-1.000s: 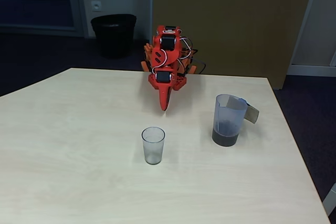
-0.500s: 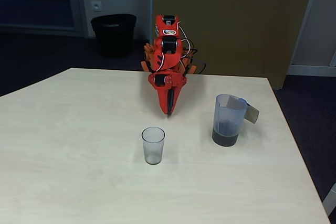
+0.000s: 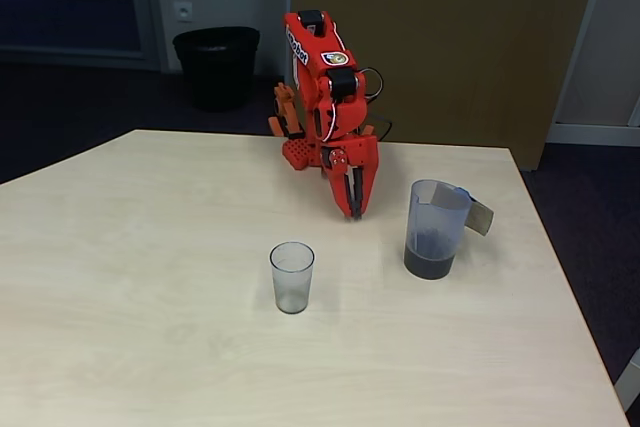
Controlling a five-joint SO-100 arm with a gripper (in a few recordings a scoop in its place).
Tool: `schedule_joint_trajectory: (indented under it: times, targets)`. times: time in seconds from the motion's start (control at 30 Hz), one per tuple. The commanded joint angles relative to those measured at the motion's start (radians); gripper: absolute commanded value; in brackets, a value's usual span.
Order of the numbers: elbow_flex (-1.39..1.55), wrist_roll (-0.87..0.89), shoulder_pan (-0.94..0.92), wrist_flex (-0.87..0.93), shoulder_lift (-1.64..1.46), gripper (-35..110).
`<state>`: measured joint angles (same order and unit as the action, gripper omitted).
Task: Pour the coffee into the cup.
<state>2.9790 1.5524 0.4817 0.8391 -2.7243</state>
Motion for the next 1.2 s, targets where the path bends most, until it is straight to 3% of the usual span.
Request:
schedule_joint_trajectory:
  times: [0.0,0.13,0.33,0.57,0.67,0.8,1.0,1.17]
  targets:
    - [-0.003,0.186,0.132,-0.046,-0.005,0]
    - [-0.02,0.374,0.267,-0.061,-0.002,0]
    - [-0.164,0.529,0.399,0.135,-0.015,0]
    - [-0.259,0.503,0.423,0.351,-0.083,0]
    - [-0.282,0.385,0.417,0.38,-0.098,0]
    - [-0.301,0.184,0.414,0.279,-0.074,0]
    - [-0.293,0.121,0.453,0.064,-0.038,0]
    - [-0.253,0.183,0.489,-0.103,-0.038,8]
